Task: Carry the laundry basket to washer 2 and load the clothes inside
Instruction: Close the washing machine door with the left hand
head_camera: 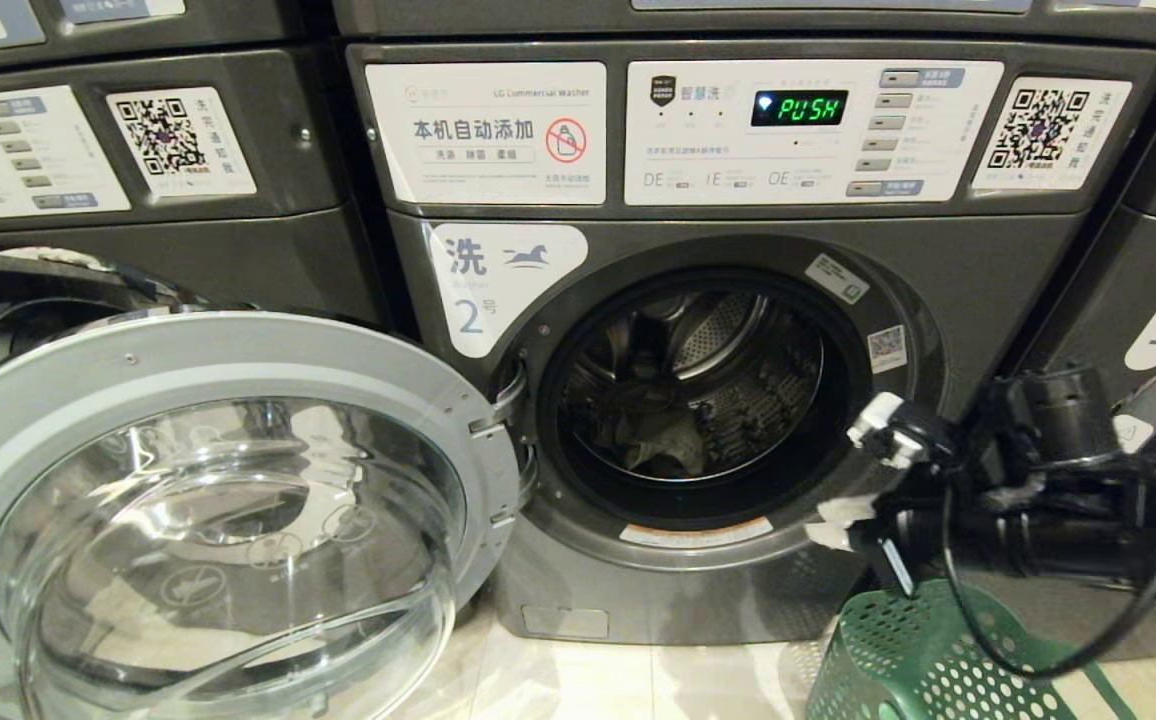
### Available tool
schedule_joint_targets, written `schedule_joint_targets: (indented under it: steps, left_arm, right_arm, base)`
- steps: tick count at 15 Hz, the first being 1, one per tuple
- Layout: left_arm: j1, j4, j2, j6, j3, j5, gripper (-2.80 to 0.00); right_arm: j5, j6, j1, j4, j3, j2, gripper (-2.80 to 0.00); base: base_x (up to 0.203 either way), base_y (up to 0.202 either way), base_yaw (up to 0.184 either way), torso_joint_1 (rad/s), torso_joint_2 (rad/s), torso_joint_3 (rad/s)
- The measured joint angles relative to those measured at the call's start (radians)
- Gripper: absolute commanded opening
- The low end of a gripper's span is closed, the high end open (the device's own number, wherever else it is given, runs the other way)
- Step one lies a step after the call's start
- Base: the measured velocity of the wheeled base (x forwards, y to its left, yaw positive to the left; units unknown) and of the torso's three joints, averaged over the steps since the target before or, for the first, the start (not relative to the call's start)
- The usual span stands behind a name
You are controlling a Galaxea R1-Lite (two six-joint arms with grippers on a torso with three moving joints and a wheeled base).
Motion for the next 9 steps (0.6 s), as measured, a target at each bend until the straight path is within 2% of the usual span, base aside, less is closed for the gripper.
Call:
schedule_joint_targets:
  steps: [2, 5, 7, 9]
  left_arm:
    - [0.0, 0.0, 0.0, 0.0, 0.0, 0.0, -2.8]
    - [0.0, 0.0, 0.0, 0.0, 0.0, 0.0, -2.8]
    - [0.0, 0.0, 0.0, 0.0, 0.0, 0.0, -2.8]
    - [0.0, 0.0, 0.0, 0.0, 0.0, 0.0, -2.8]
  right_arm:
    - [-0.055, 0.036, -0.001, 0.124, 0.077, -0.201, -2.8]
    - [-0.214, 0.102, -0.009, 0.265, 0.176, -0.503, -2.8]
    - [-0.299, 0.122, -0.018, 0.295, 0.297, -0.677, -2.8]
    - [-0.326, 0.133, -0.046, 0.254, 0.486, -0.829, -2.8]
  base:
    - [0.0, 0.0, 0.0, 0.0, 0.0, 0.0]
    - [0.0, 0.0, 0.0, 0.0, 0.0, 0.0]
    - [0.0, 0.0, 0.0, 0.0, 0.0, 0.0]
    - [0.0, 0.0, 0.0, 0.0, 0.0, 0.0]
